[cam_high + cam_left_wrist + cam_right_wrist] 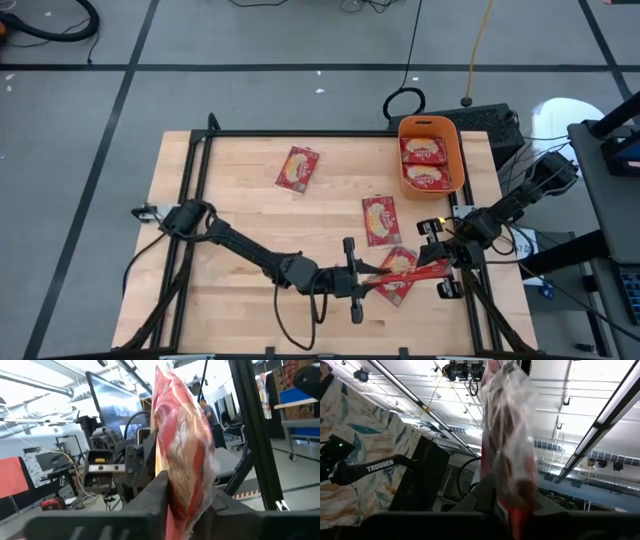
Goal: Sort popcorn bags into baskets
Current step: Put the red popcorn bag into the orange container
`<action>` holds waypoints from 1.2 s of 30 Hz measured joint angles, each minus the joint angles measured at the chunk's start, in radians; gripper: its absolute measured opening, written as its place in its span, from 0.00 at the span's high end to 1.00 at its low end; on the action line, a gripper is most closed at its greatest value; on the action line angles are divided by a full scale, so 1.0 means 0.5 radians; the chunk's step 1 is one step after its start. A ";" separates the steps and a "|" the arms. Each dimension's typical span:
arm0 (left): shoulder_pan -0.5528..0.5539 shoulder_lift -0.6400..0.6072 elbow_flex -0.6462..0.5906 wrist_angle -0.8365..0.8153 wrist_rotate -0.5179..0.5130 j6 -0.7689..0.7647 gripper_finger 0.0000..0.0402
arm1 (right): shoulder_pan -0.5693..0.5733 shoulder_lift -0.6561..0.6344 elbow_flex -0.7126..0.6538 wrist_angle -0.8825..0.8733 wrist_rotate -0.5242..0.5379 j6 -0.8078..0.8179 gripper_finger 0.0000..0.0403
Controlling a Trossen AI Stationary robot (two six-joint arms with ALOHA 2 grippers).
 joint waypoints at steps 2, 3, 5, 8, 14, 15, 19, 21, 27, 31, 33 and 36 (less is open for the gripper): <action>0.004 0.000 0.000 -0.024 0.000 -0.019 0.92 | 0.000 0.000 0.000 0.000 0.006 -0.002 0.95; 0.005 0.000 0.000 -0.038 -0.001 -0.020 0.94 | 0.000 0.000 0.000 -0.006 0.011 -0.002 0.95; 0.004 -0.001 0.000 -0.063 -0.029 -0.021 0.95 | 0.002 0.000 0.000 -0.015 0.086 0.004 0.95; -0.007 -0.005 0.000 -0.137 -0.209 0.021 0.95 | 0.004 -0.003 0.000 -0.044 0.241 0.050 0.93; -0.084 0.001 0.001 -0.265 -0.867 0.350 0.88 | 0.008 0.001 0.000 -0.165 0.615 0.077 0.78; -0.096 0.000 0.001 -0.267 -0.963 0.399 0.88 | 0.008 0.001 0.000 -0.181 0.681 0.077 0.75; -0.140 -0.035 0.001 -0.381 -1.234 0.480 0.93 | 0.009 0.001 0.001 -0.222 0.898 0.072 0.62; -0.158 -0.071 0.001 -0.511 -1.282 0.432 0.94 | 0.009 0.000 0.001 -0.239 0.962 0.072 0.57; -0.203 -0.178 0.000 -0.852 -1.384 0.309 0.92 | 0.022 -0.002 0.003 -0.423 1.307 0.021 0.48; -0.225 -0.267 0.000 -1.223 -1.432 0.113 0.91 | 0.056 -0.002 0.003 -0.672 1.781 -0.031 0.45; -0.226 -0.305 0.000 -1.476 -1.458 -0.029 0.93 | 0.074 -0.002 0.007 -0.766 1.976 -0.047 0.45; -0.190 -0.359 0.000 -1.949 -1.496 -0.377 0.95 | 0.112 -0.002 0.081 -0.908 2.058 -0.063 0.45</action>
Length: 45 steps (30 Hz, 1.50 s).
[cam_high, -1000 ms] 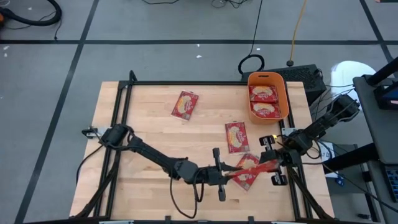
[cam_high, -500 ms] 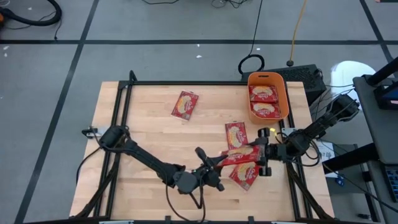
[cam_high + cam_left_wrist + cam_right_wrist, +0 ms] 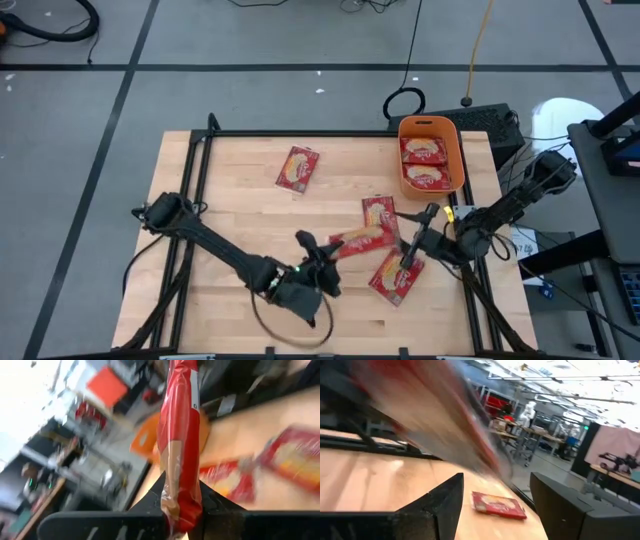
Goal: Sort popcorn bags into baskets
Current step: Put the red popcorn bag into the orange container
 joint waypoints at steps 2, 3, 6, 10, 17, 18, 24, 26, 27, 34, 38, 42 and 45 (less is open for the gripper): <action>0.044 -0.009 0.000 -0.306 -0.017 -0.319 0.95 | 0.022 0.000 0.104 -0.174 0.007 -0.003 0.46; 0.061 -0.009 0.000 -0.456 -0.018 -0.464 0.94 | 0.033 0.000 0.173 -0.312 0.054 0.014 0.46; 0.115 -0.006 -0.002 -0.842 -0.014 -0.832 0.92 | 0.074 0.028 0.447 -0.971 0.326 0.187 0.47; 0.184 -0.002 -0.002 -1.211 0.159 -1.293 0.92 | 0.089 0.159 0.816 -1.805 0.296 0.574 0.47; 0.226 0.002 -0.002 -1.315 0.439 -1.360 0.94 | -0.092 0.535 1.228 -2.102 -0.329 0.551 0.47; 0.225 0.002 -0.002 -1.316 0.463 -1.348 0.94 | -0.118 0.589 1.282 -2.173 -0.357 0.549 0.47; 0.197 0.002 -0.002 -1.316 0.544 -1.343 0.92 | -0.320 0.801 1.576 -2.736 -0.470 0.712 0.47; 0.179 0.002 -0.002 -1.315 0.543 -1.342 0.92 | -0.389 0.839 1.618 -2.853 -0.532 0.732 0.47; 0.169 0.002 -0.002 -1.315 0.545 -1.342 0.92 | -0.419 0.845 1.620 -2.886 -0.563 0.722 0.47; 0.140 0.002 -0.002 -1.318 0.546 -1.337 0.92 | -0.566 0.866 1.593 -2.904 -0.742 0.538 0.47; 0.155 0.002 -0.002 -1.316 0.551 -1.268 0.91 | -0.606 0.871 1.591 -2.894 -0.879 0.450 0.49; 0.229 0.002 -0.002 -1.277 0.684 -1.102 0.91 | -0.638 0.870 1.591 -2.891 -0.904 0.420 0.55; 0.278 0.002 -0.001 -1.227 0.701 -1.058 0.91 | -0.660 0.870 1.591 -2.891 -0.904 0.390 0.61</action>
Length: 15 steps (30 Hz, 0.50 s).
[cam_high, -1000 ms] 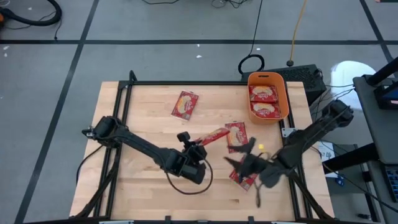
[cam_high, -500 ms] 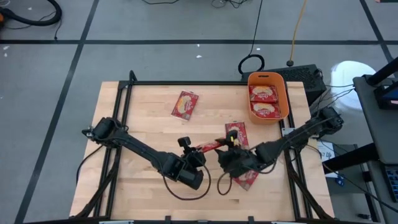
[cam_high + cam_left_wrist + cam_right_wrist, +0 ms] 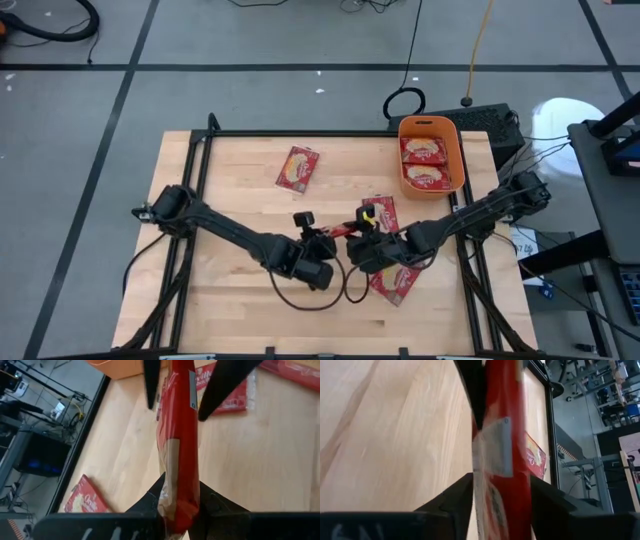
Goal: Sort popcorn bags into baskets
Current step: Put the red popcorn bag into the orange container
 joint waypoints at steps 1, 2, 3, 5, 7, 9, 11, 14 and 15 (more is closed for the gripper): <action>0.012 0.000 0.001 0.010 0.001 0.008 0.91 | -0.004 0.000 0.000 -0.001 -0.001 -0.007 0.63; 0.020 0.000 0.001 0.012 0.004 0.018 0.91 | -0.010 0.000 0.000 -0.002 -0.001 -0.009 0.65; 0.025 0.000 0.001 0.012 0.009 0.022 0.91 | -0.015 0.000 0.000 -0.003 -0.002 -0.009 0.67; 0.028 0.000 0.001 0.012 0.013 0.023 0.91 | -0.025 0.000 0.000 -0.006 -0.002 -0.009 0.72; 0.028 0.000 0.001 0.012 0.013 0.022 0.91 | -0.030 0.000 -0.001 -0.015 -0.001 -0.009 0.77; 0.028 0.000 0.001 0.014 0.013 0.006 0.91 | -0.036 0.000 -0.001 -0.029 -0.008 -0.009 0.82; 0.028 0.000 0.001 0.017 0.014 -0.028 0.91 | -0.037 0.000 -0.001 -0.044 -0.032 -0.008 0.87; 0.020 0.000 0.001 0.022 0.023 -0.068 0.91 | -0.038 0.000 -0.001 -0.056 -0.111 -0.018 0.92; 0.018 0.000 0.001 0.026 0.022 -0.068 0.91 | -0.038 0.000 -0.001 -0.059 -0.118 -0.019 0.93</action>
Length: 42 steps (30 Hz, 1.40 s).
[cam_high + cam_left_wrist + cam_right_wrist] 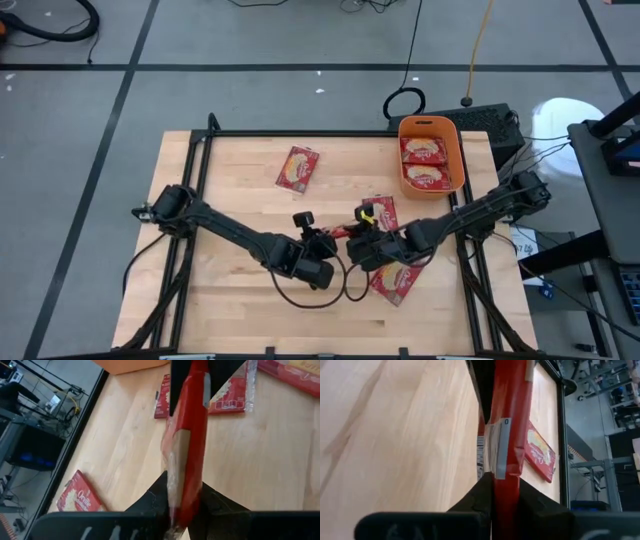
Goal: Sort popcorn bags into baskets
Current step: Put the red popcorn bag into the orange container
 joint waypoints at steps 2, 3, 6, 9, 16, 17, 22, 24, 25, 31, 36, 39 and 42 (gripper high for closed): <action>-0.001 0.000 0.000 0.006 -0.011 -0.034 0.89 | 0.002 -0.001 0.000 -0.020 -0.021 -0.002 0.94; -0.003 0.000 0.000 0.006 -0.030 -0.060 0.86 | 0.001 -0.002 0.000 -0.034 -0.030 -0.002 0.94; -0.024 0.000 0.000 0.006 -0.139 -0.077 0.76 | 0.000 -0.003 0.000 -0.077 -0.030 -0.007 0.93; -0.047 0.000 0.000 0.001 -0.279 -0.150 0.62 | -0.001 -0.016 0.000 -0.123 -0.029 -0.048 0.93; -0.045 -0.010 0.002 -0.166 -0.426 -0.329 0.35 | -0.004 -0.132 -0.002 -0.291 0.024 -0.134 0.94; -0.046 -0.010 0.002 -0.213 -0.454 -0.351 0.33 | -0.011 -0.160 -0.002 -0.332 0.024 -0.147 0.94; -0.041 -0.013 0.002 -0.364 -0.699 -0.469 0.31 | -0.039 -0.315 -0.002 -0.561 0.068 -0.117 0.94; -0.039 -0.025 0.002 -0.450 -0.763 -0.529 0.32 | -0.046 -0.381 -0.003 -0.668 0.076 -0.116 0.94; -0.030 -0.031 0.002 -0.482 -0.772 -0.566 0.32 | -0.049 -0.415 -0.003 -0.724 0.105 -0.116 0.94; 0.034 -0.032 -0.005 -0.644 -0.762 -0.675 0.39 | -0.073 -0.612 -0.003 -1.097 0.398 -0.122 0.94; 0.076 -0.031 -0.096 -0.602 -0.728 -0.709 0.43 | -0.161 -0.779 -0.003 -1.432 0.439 0.046 0.94; 0.113 -0.031 -0.175 -0.476 -0.658 -0.686 0.44 | -0.212 -0.864 -0.003 -1.632 0.437 0.152 0.94; 0.144 -0.030 -0.261 -0.241 -0.522 -0.526 0.44 | -0.254 -0.940 -0.003 -1.773 0.441 0.168 0.94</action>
